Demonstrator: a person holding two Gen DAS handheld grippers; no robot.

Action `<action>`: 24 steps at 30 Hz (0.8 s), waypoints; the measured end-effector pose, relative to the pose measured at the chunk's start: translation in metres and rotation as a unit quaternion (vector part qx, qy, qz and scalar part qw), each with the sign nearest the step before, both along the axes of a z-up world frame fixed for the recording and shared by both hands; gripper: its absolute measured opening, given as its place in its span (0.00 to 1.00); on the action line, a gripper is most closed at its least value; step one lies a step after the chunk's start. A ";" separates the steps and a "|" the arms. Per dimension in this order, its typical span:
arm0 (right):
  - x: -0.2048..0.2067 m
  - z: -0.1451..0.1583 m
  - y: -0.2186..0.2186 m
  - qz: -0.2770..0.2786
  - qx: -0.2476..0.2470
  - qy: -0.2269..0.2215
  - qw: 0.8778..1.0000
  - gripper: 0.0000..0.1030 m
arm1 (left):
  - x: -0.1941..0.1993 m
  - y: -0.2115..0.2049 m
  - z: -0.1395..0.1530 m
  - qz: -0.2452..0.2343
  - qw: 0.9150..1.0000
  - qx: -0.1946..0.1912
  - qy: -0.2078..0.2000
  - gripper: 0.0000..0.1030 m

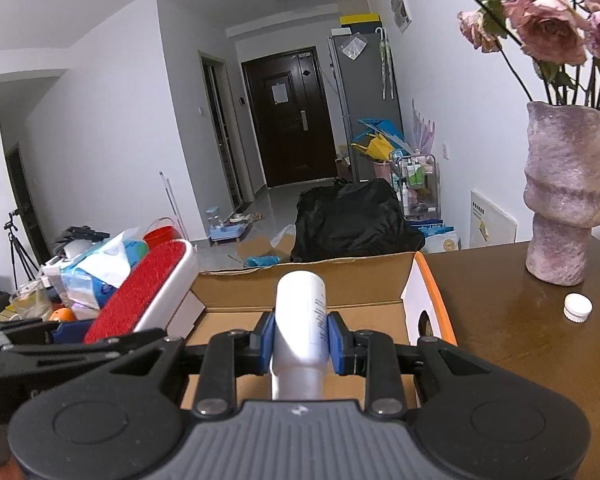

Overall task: Organize rigid objects
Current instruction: 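Carry the lint brush into the cardboard box and open the left tool while the right tool carries the bottle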

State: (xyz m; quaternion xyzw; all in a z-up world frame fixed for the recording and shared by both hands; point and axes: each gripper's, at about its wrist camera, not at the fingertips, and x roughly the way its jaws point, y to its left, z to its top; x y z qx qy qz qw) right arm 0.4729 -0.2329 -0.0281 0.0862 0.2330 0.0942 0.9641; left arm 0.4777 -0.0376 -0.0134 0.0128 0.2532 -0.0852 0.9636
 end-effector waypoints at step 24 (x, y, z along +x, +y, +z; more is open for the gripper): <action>0.050 -0.022 0.011 0.002 -0.034 0.057 0.998 0.27 | 0.048 0.004 -0.011 0.025 0.999 0.020 0.014 0.98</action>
